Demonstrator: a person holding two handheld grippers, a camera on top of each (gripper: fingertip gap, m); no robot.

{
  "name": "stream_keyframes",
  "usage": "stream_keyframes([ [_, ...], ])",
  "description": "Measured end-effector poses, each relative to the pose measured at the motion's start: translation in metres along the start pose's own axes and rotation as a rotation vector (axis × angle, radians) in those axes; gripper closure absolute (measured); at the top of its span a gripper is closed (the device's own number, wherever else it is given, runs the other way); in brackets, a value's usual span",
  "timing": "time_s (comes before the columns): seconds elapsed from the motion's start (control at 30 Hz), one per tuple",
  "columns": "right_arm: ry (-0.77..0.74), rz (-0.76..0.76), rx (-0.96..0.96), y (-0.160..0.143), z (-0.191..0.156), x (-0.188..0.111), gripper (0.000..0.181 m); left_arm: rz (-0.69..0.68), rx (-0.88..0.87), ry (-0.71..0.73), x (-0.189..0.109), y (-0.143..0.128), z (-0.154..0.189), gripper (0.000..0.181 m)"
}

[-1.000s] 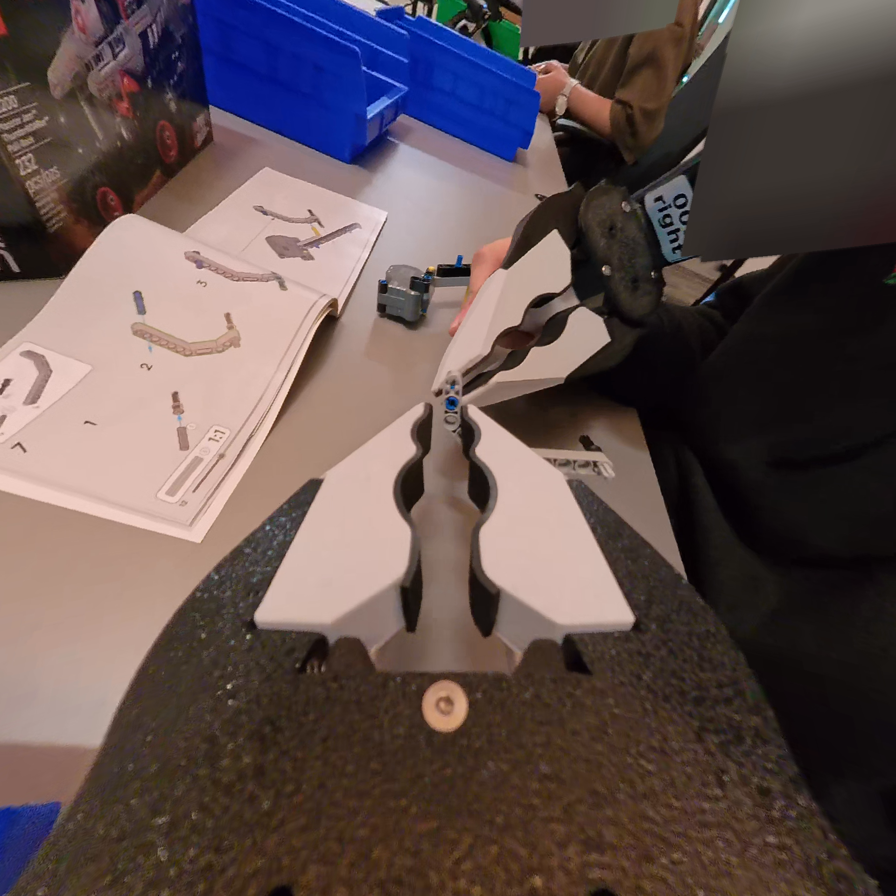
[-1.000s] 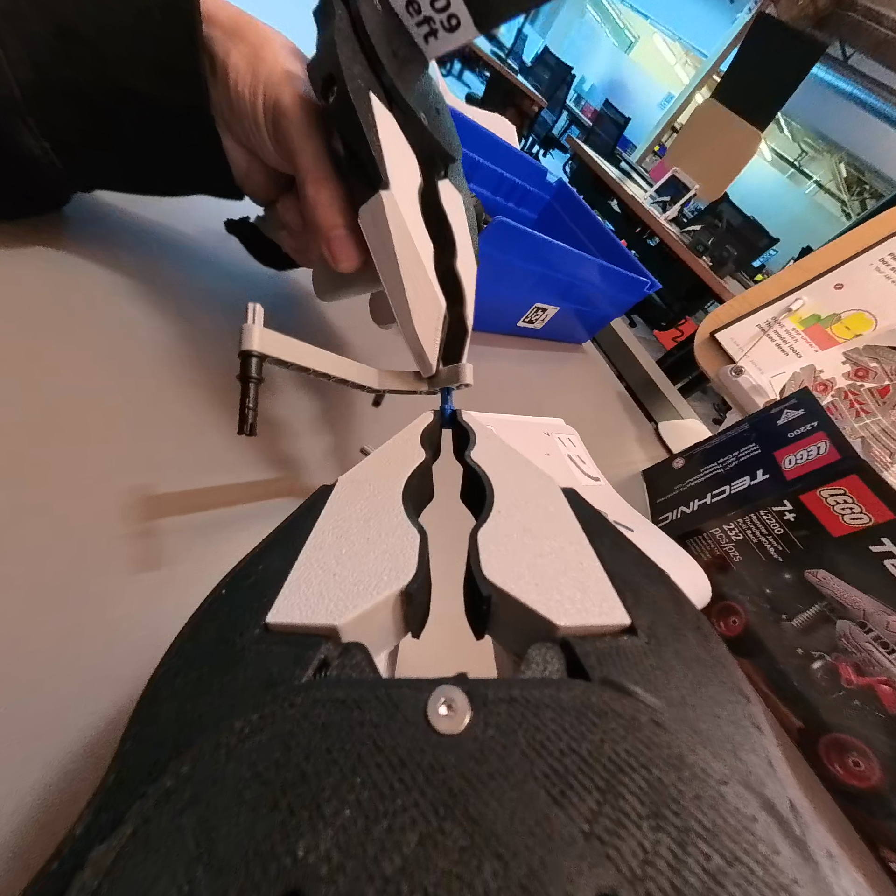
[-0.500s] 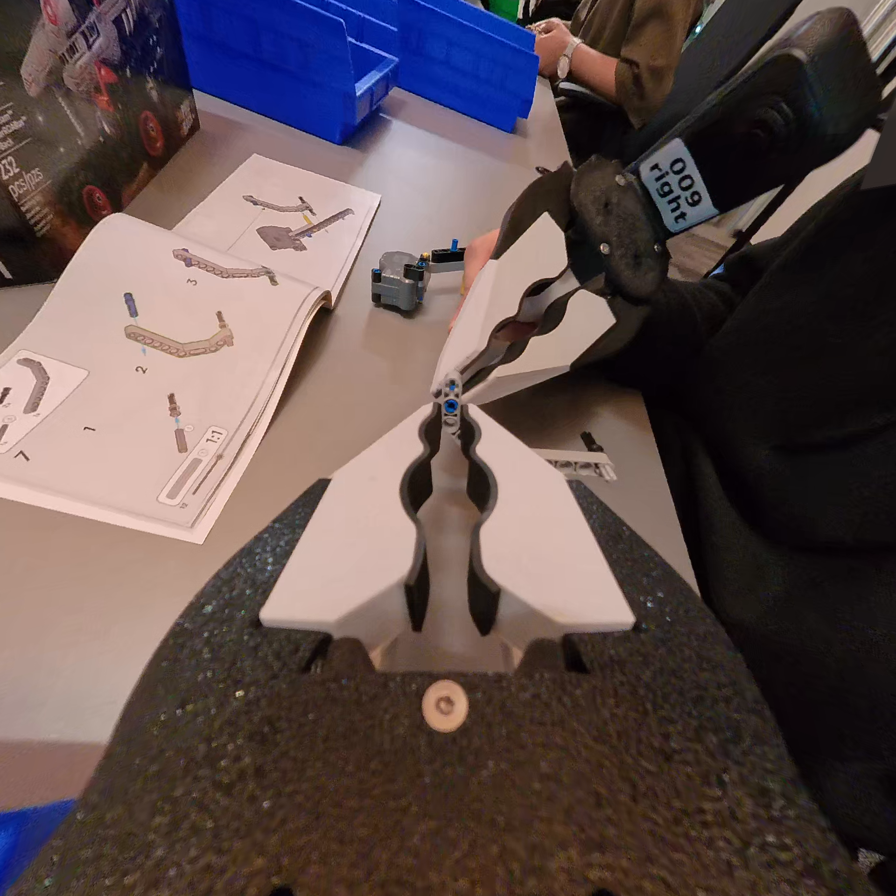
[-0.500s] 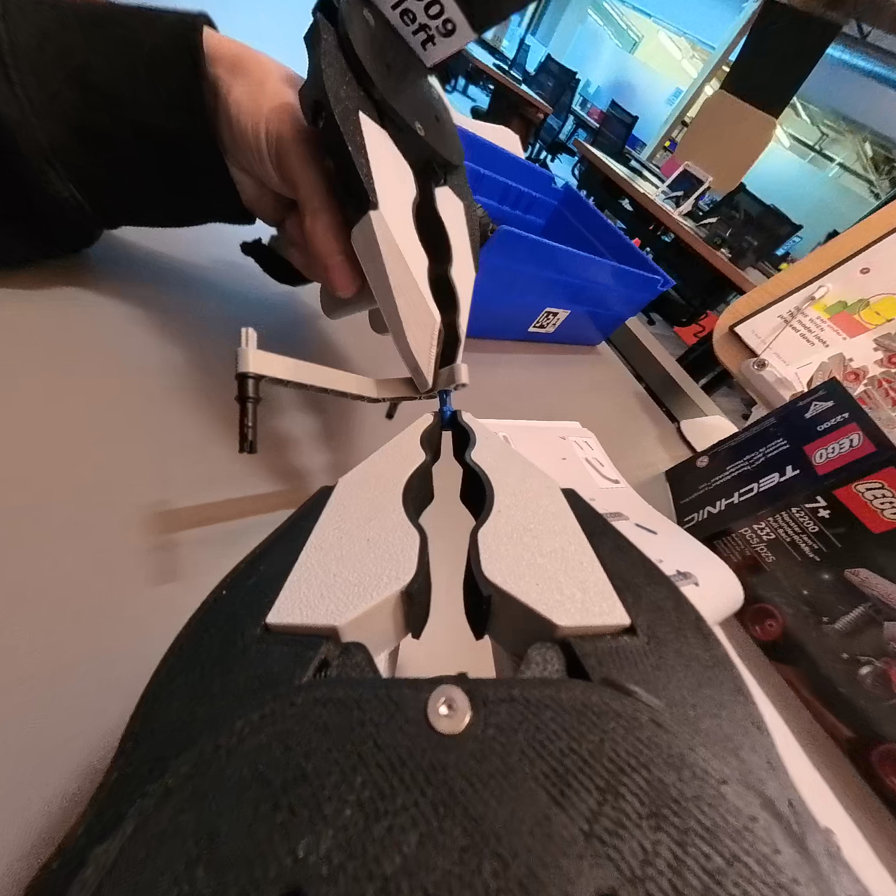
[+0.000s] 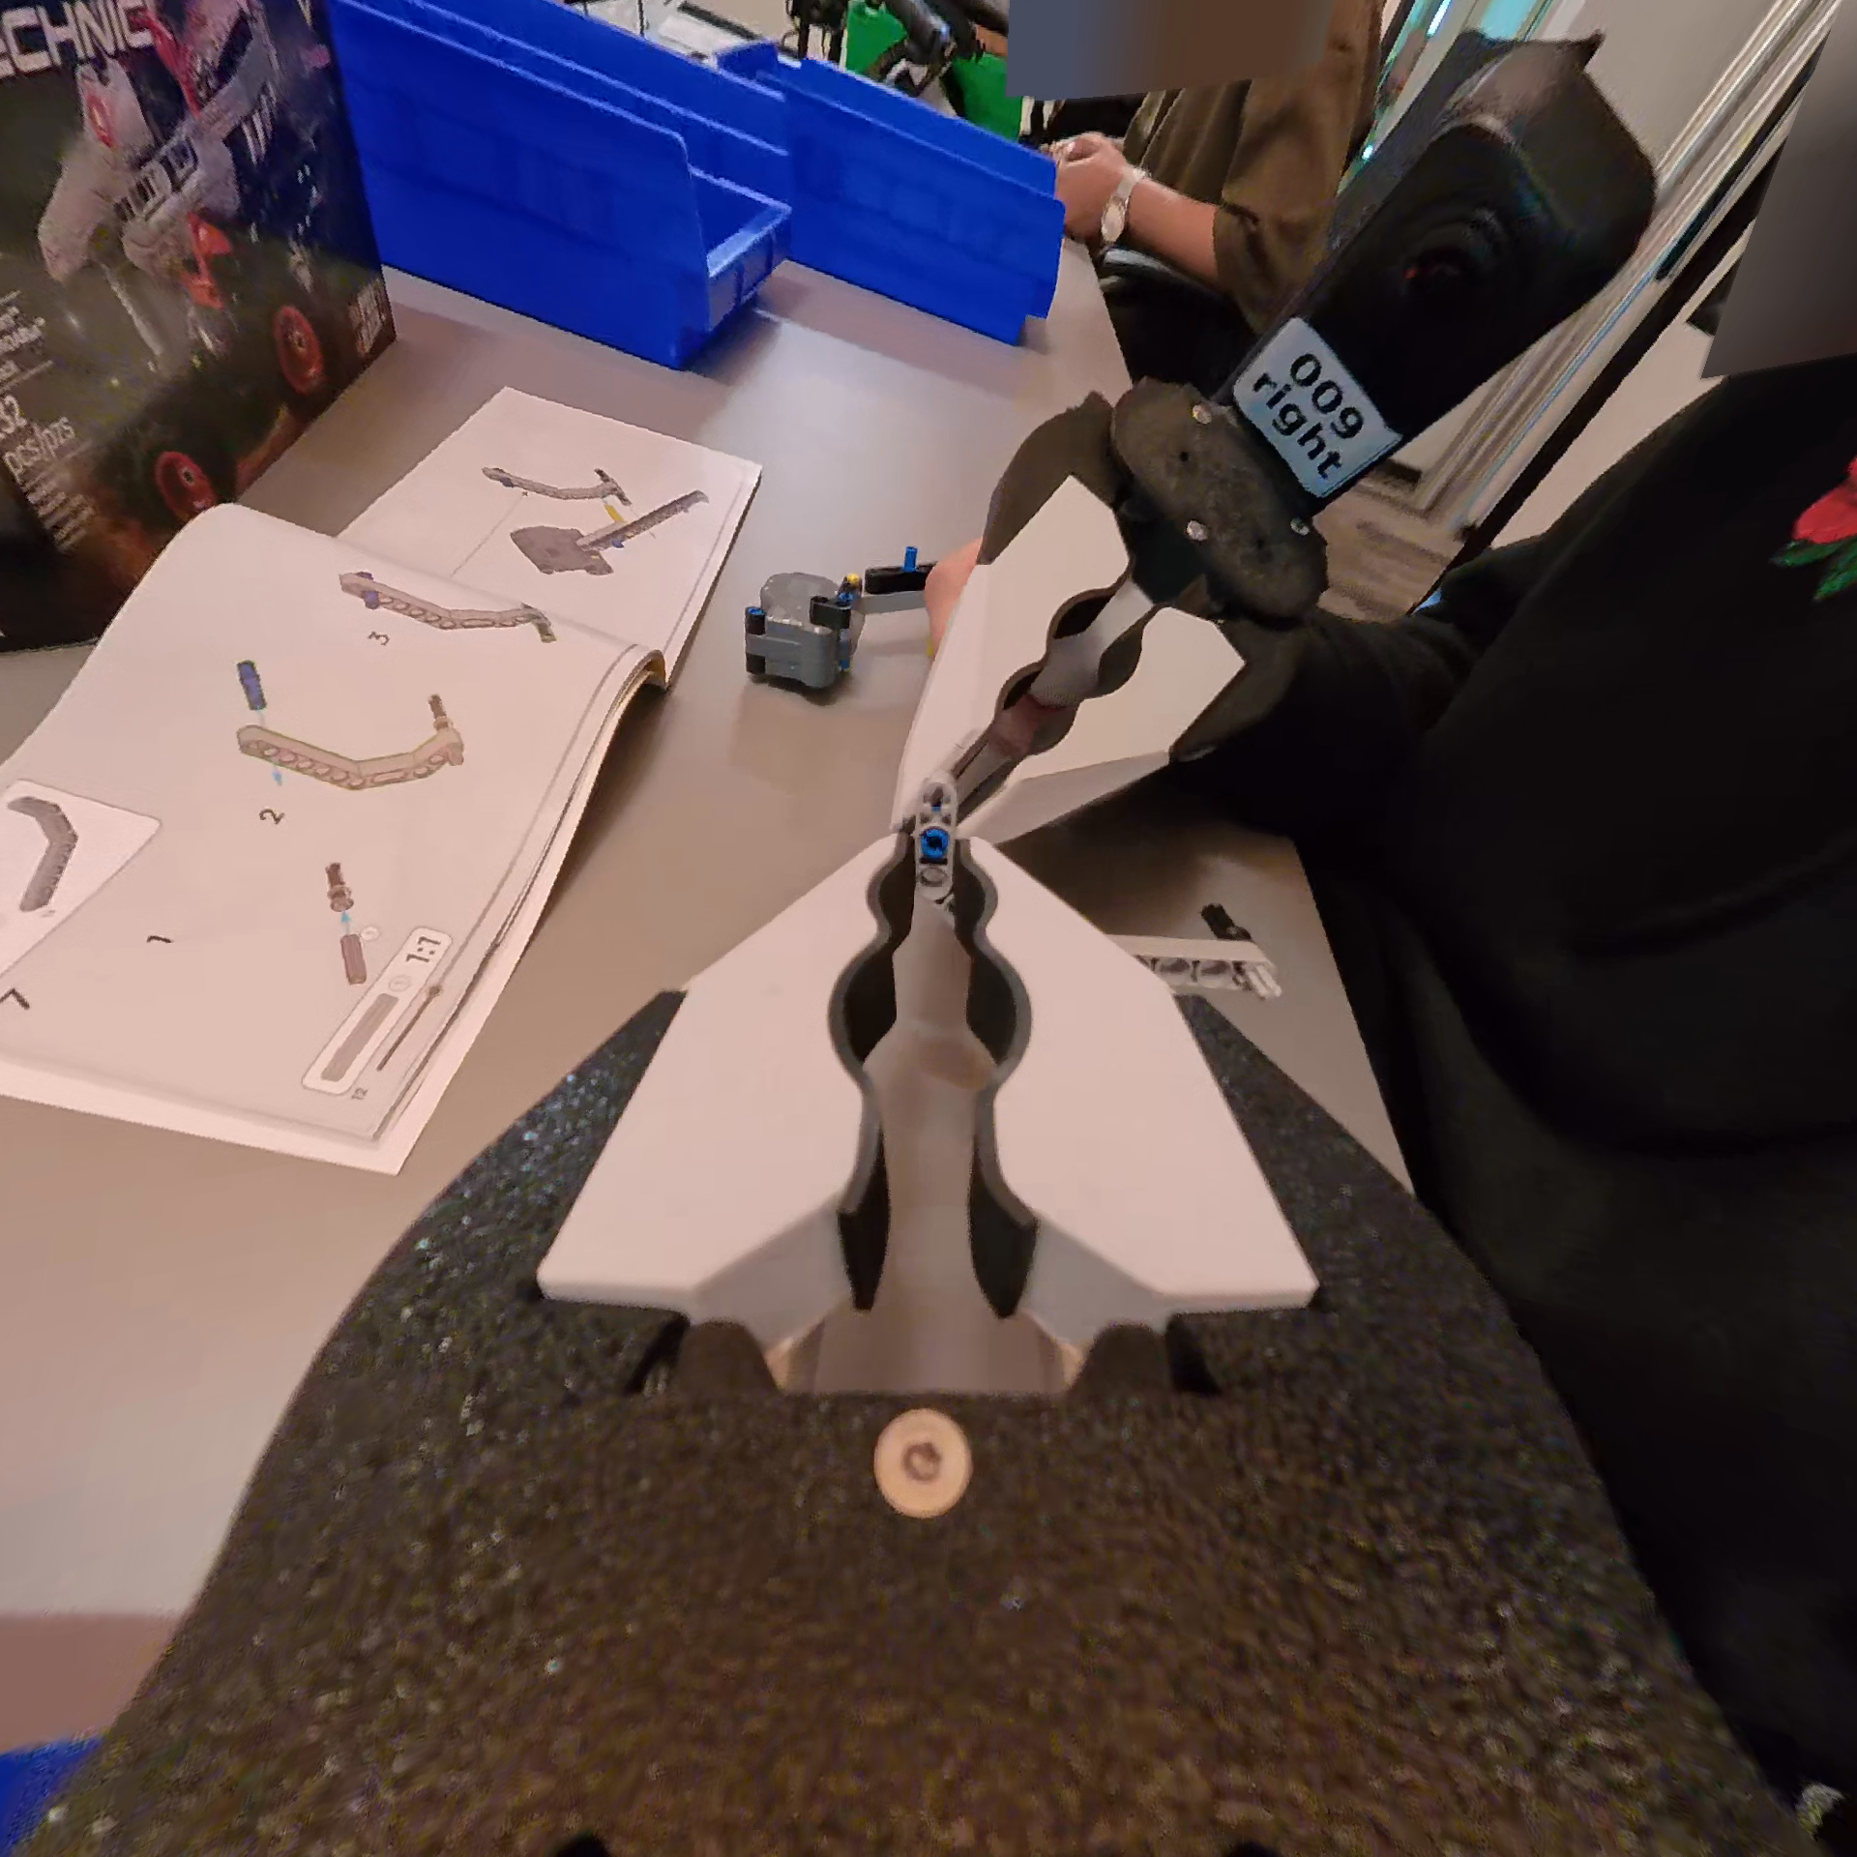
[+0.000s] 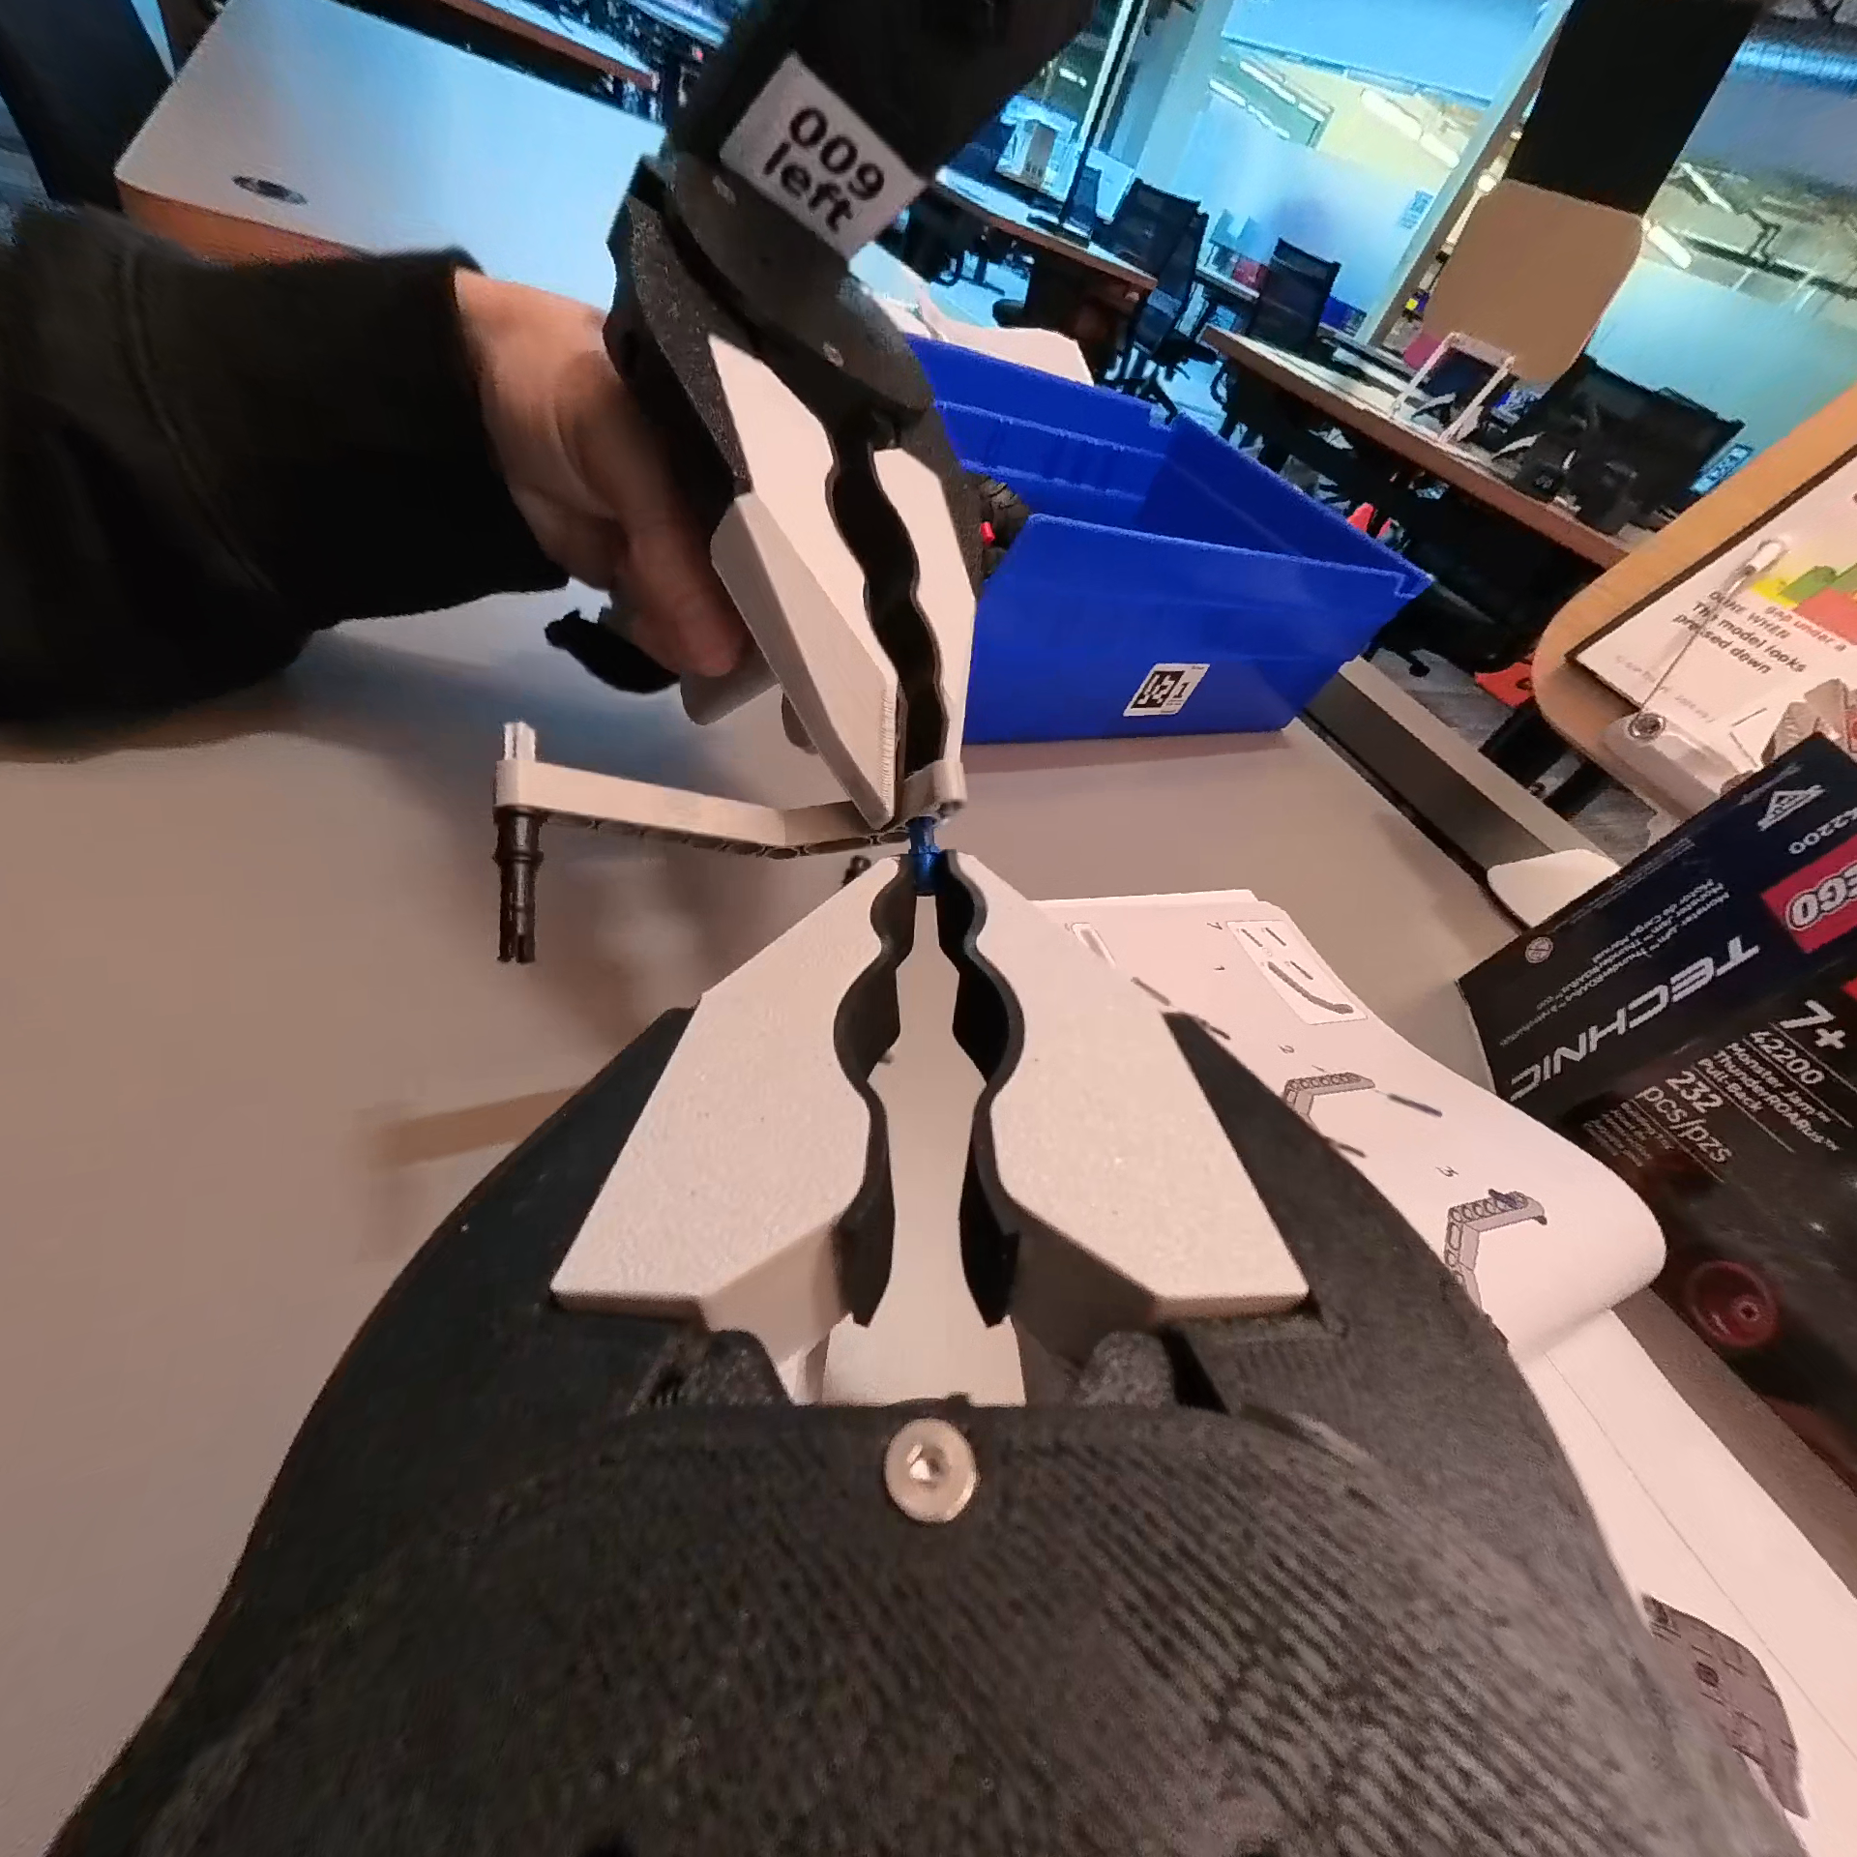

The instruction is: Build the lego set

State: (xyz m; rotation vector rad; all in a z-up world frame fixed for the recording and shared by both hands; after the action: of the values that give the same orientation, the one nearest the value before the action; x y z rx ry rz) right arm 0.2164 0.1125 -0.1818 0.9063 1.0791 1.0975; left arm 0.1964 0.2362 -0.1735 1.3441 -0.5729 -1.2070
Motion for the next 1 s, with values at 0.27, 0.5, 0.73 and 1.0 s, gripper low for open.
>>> stream_keyframes([
  [0.27, -0.065, -0.055, -0.035, -0.003, 0.003, 0.003, 0.180, -0.021, 0.034, 0.087, 0.004, 0.001, -0.004, 0.175],
  [0.5, -0.119, -0.058, -0.121, -0.002, 0.003, 0.003, 0.179, -0.014, 0.020, 0.085, -0.002, 0.000, -0.005, 0.170],
  [0.73, -0.122, -0.064, -0.143, -0.003, 0.003, 0.004, 0.179, -0.044, 0.003, 0.084, 0.001, -0.001, -0.004, 0.173],
  [1.0, -0.056, -0.014, -0.058, -0.008, 0.005, 0.003, 0.179, -0.043, -0.029, 0.092, 0.000, -0.002, -0.008, 0.175],
])
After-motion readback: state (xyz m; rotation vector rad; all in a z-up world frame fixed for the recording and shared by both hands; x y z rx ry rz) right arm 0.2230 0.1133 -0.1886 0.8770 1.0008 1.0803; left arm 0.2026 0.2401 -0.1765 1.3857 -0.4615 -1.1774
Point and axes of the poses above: each gripper's, where its closed fingertips meet, x out along the fingers, y out of its top, z = x × y across the jaws, the point moved 7 cm from there along -x, back along the fingers, and after that the axes turned 4 degrees about x, right-handed, at the moved point
